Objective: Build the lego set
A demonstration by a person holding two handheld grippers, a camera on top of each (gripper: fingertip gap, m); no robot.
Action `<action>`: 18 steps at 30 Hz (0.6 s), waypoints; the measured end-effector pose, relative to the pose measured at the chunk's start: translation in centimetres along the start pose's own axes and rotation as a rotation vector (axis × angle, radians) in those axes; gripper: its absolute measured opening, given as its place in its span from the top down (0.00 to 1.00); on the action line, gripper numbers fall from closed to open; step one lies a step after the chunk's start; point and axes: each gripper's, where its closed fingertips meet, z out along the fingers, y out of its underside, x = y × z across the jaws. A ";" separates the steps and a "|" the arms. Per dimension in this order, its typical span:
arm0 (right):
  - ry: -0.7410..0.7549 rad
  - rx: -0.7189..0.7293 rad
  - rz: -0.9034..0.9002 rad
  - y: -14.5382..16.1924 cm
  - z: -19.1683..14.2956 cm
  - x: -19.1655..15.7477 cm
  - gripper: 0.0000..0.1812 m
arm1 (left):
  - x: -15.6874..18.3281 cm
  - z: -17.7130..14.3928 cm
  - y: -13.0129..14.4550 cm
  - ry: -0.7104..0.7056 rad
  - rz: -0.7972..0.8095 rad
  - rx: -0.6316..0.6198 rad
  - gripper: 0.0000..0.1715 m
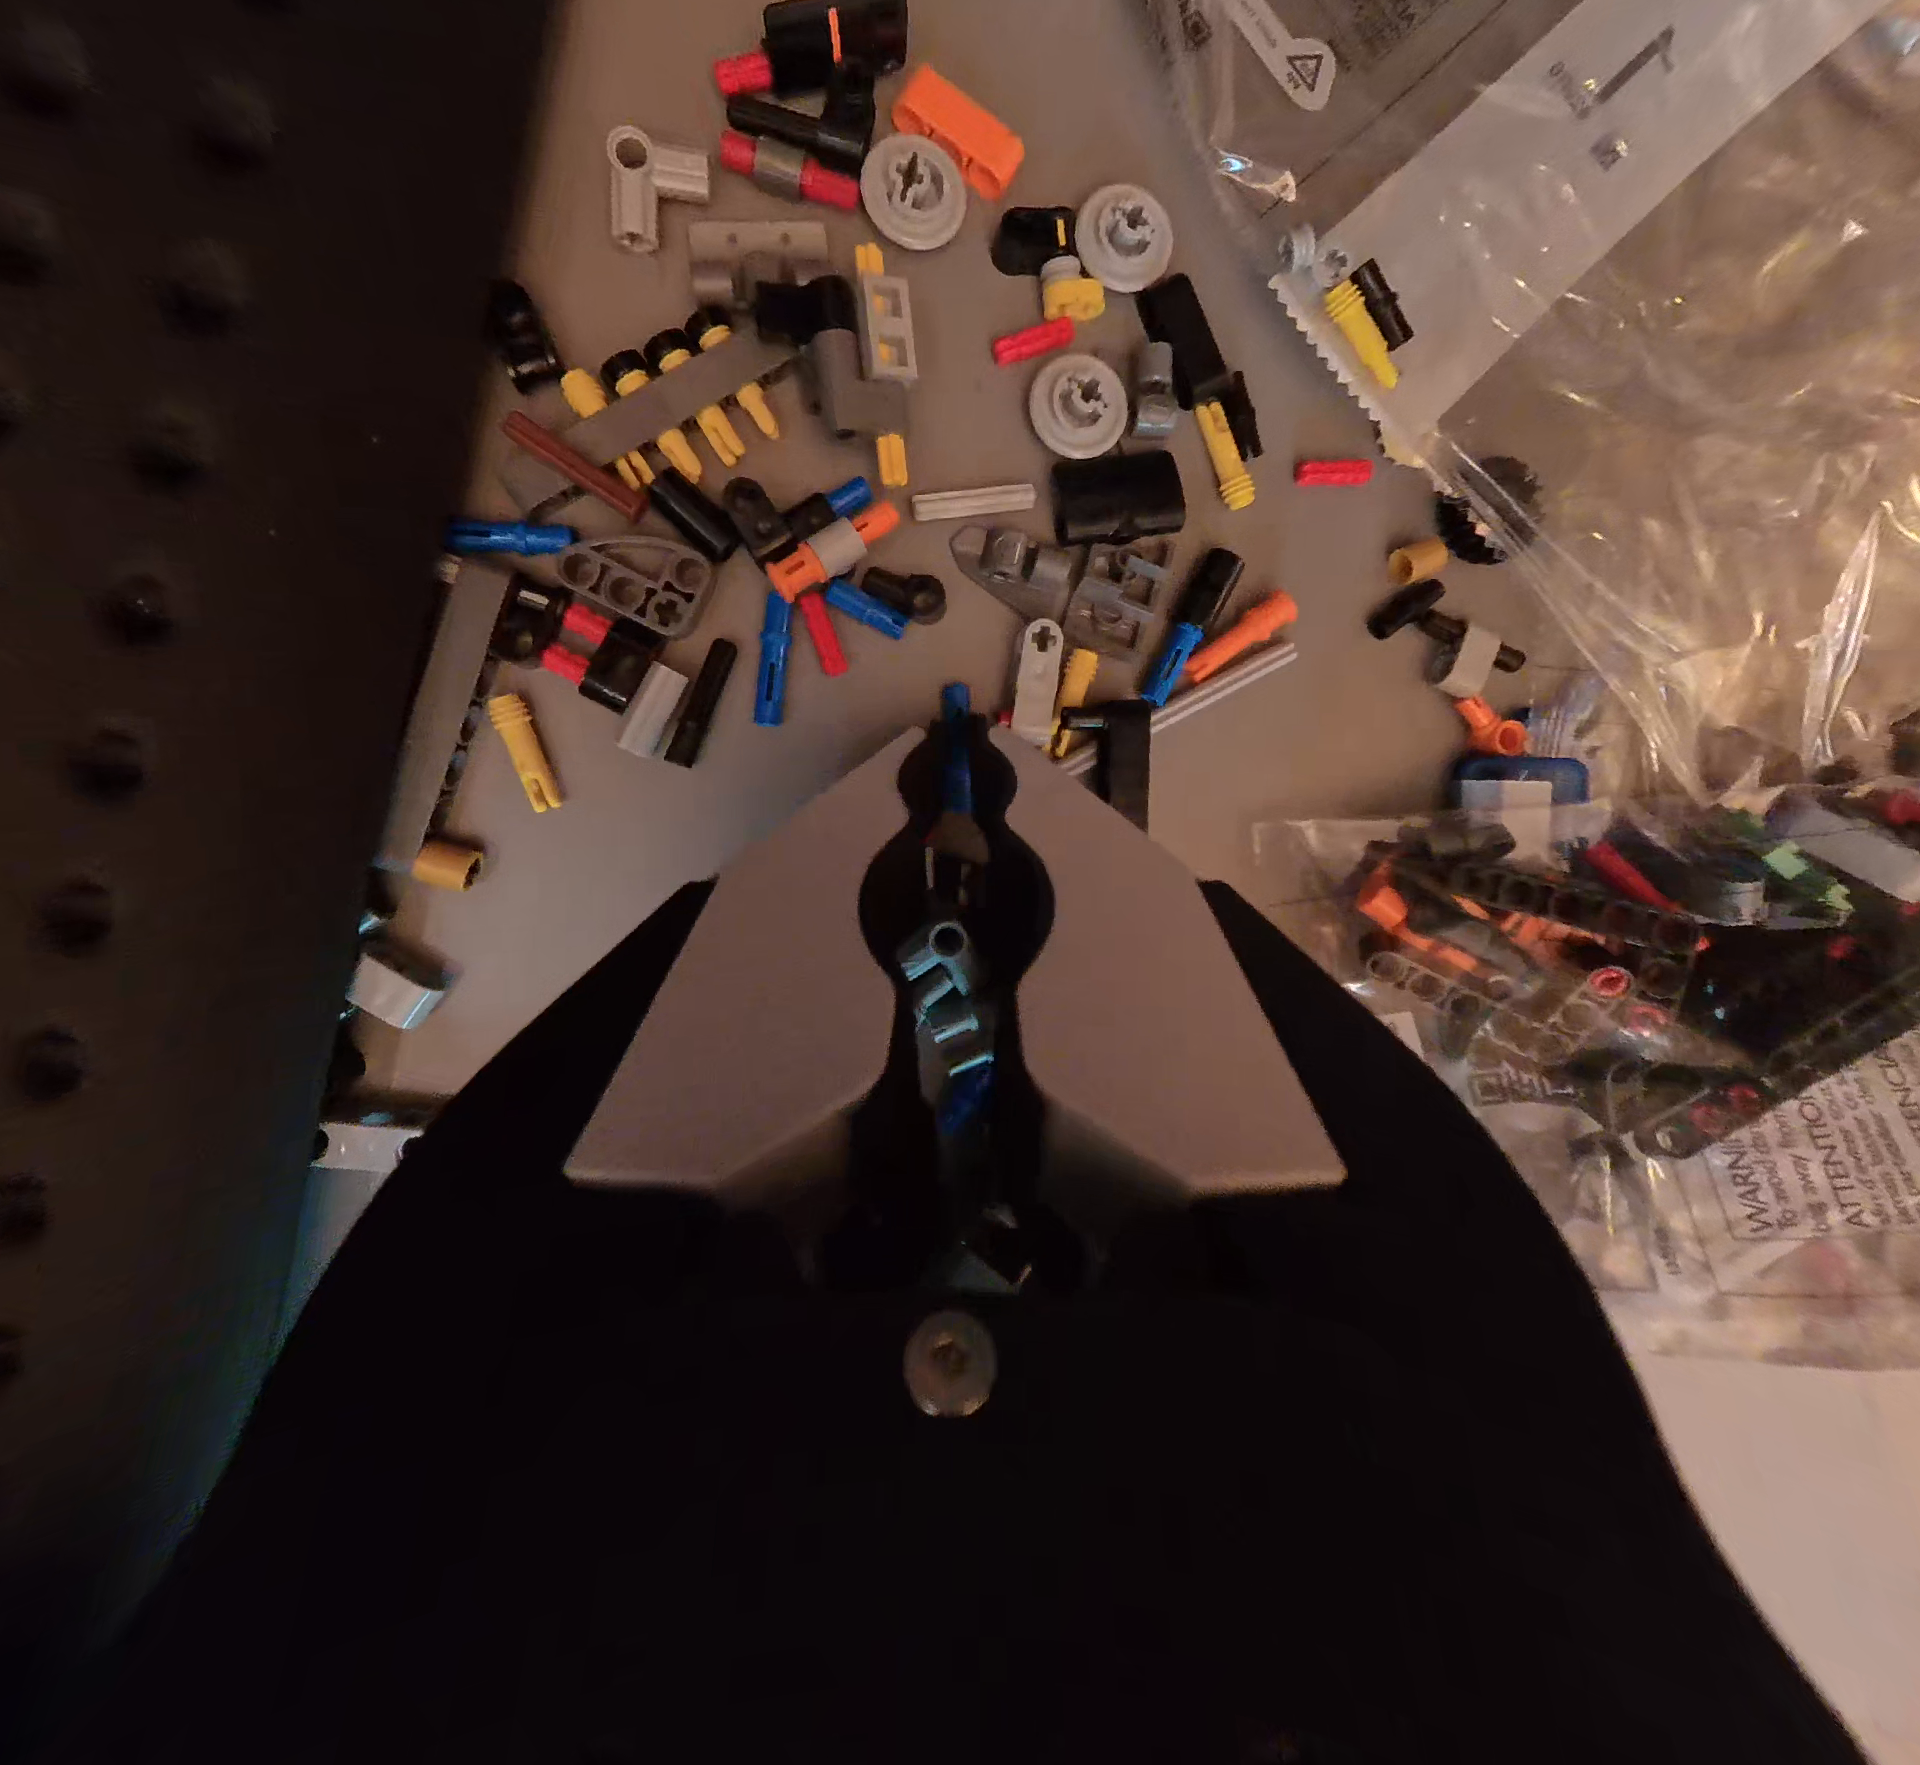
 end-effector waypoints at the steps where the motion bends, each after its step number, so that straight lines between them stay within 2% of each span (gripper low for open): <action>1: -0.002 0.006 0.002 0.0 -0.1 0.0 1.00 | 0.0 0.0 0.0 0.003 -0.001 0.001 1.00; 3: 0.012 0.055 0.013 -0.5 -1.0 0.5 1.00 | 0.1 0.0 0.1 0.005 -0.001 -0.002 1.00; 5: 0.091 0.133 0.026 -1.2 -2.9 1.9 1.00 | 0.1 0.0 0.2 0.012 -0.003 -0.003 1.00; 8: 0.291 0.358 0.062 -3.3 -8.1 5.1 1.00 | 0.3 0.0 0.4 0.026 -0.010 -0.004 1.00; 11: 0.470 0.524 0.123 -3.5 -12.8 7.7 1.00 | 0.4 0.1 0.5 0.040 -0.013 0.001 1.00; 15: 0.622 0.596 0.176 -2.5 -15.5 9.7 1.00 | 0.7 0.4 0.5 0.058 -0.012 0.000 1.00; 18: 0.642 0.575 0.198 -2.0 -15.4 10.1 1.00 | 1.0 0.7 0.5 0.073 -0.013 0.000 1.00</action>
